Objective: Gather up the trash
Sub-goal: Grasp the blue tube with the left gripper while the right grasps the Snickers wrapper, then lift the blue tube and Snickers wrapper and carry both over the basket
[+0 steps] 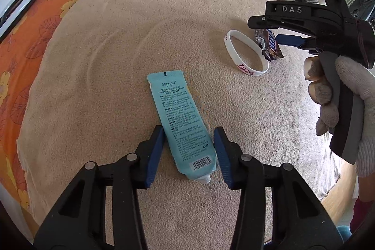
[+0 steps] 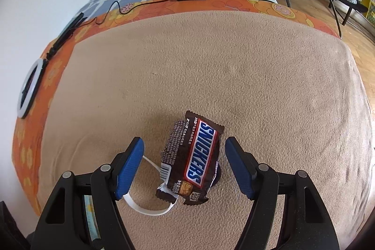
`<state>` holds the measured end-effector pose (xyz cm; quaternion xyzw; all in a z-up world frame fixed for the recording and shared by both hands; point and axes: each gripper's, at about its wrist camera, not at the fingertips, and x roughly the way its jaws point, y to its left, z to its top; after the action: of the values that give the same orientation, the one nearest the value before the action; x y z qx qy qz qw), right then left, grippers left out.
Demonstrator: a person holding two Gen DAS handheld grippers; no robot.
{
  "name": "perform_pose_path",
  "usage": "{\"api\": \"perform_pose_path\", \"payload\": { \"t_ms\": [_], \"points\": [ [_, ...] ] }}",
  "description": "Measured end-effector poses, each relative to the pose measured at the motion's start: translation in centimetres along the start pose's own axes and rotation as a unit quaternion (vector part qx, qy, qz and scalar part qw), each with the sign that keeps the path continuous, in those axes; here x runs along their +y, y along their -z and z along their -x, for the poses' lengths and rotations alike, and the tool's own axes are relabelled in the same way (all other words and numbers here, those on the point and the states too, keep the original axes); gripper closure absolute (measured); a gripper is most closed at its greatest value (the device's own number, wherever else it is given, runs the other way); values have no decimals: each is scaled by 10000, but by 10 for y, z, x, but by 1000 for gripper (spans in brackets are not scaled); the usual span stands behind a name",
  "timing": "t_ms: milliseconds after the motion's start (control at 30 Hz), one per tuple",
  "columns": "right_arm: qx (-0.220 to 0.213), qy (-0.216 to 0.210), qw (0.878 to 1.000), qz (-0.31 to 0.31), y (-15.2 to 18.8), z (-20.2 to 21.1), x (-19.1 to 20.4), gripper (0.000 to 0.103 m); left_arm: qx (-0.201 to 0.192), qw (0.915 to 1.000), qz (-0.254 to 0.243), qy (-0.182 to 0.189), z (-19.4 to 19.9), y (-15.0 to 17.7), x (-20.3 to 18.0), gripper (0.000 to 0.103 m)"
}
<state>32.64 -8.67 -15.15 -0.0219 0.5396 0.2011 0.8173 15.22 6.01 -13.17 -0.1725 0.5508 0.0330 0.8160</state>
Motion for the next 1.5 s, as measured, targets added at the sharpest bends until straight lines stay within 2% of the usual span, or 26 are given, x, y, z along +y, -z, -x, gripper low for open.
{"api": "perform_pose_path", "payload": {
  "t_ms": [67,133,167,233,300,433,900,1200,1400,1500],
  "points": [
    [-4,-2,10000,-70,0,-1,-3,34,-5,10000,30,-12,0,-1,3,73],
    [25,-61,9999,-152,-1,-2,-8,52,15,9999,101,12,0,-2,8,86],
    [41,-99,9998,-184,-1,-2,-10,56,25,9999,142,35,0,-2,10,89],
    [34,-155,9996,-249,-1,-2,-14,66,38,9997,212,105,0,-2,13,89],
    [-12,-225,9992,-338,0,0,-18,70,28,9997,220,100,0,-2,14,92],
    [-126,-362,9981,-477,1,8,-24,71,16,9995,258,167,4,2,19,96],
    [-528,-782,9939,-575,3,52,-40,72,-150,9991,282,265,21,2,22,98],
    [-605,-995,9927,-321,34,82,-35,72,-229,9989,251,336,26,5,20,100],
    [-658,-1051,9923,-32,59,104,-27,72,-395,9988,8,274,35,8,15,100],
    [-642,-1070,9921,104,74,112,-23,72,-329,9990,122,261,28,5,19,100]
  ]
}}
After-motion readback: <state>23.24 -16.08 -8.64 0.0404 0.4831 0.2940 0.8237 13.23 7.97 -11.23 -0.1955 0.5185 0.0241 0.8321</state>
